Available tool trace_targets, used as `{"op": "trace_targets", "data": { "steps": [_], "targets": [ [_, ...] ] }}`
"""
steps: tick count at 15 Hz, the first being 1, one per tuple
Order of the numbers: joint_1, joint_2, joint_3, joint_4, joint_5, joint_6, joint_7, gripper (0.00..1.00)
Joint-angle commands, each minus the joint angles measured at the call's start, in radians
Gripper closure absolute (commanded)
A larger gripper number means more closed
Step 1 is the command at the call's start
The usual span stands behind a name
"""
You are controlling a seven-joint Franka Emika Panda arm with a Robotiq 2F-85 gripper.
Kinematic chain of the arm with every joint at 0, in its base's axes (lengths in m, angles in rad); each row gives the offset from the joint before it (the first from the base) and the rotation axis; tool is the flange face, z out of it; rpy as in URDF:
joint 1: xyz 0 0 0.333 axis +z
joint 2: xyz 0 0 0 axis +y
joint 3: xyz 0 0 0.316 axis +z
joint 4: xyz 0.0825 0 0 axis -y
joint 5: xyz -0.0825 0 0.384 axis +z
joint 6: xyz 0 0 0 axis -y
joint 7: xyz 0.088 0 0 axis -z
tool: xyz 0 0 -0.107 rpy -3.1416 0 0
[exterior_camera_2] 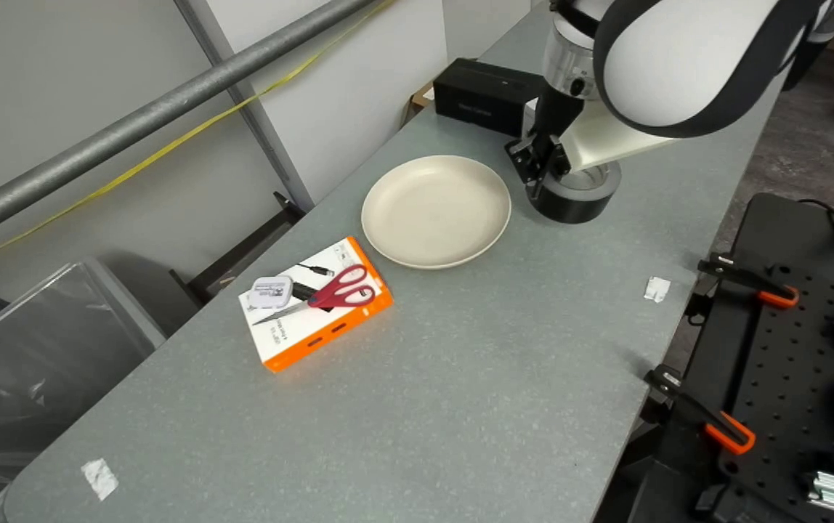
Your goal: Put the masking tape on the plate
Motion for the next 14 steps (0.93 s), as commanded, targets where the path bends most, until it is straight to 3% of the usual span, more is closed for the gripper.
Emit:
{"op": "trace_targets", "data": {
  "steps": [1, 6, 9, 14],
  "targets": [
    [-0.005, 0.044, 0.064, 0.124, 0.154, 0.026, -0.044, 0.94],
    [0.003, 0.242, 0.082, 0.382, 0.174, 0.046, -0.003, 0.94],
    [-0.017, 0.376, 0.132, 0.526, 0.265, 0.027, -0.026, 0.94],
    [-0.01, 0.526, 0.164, 0.676, 0.303, -0.003, -0.026, 0.94]
  ]
}}
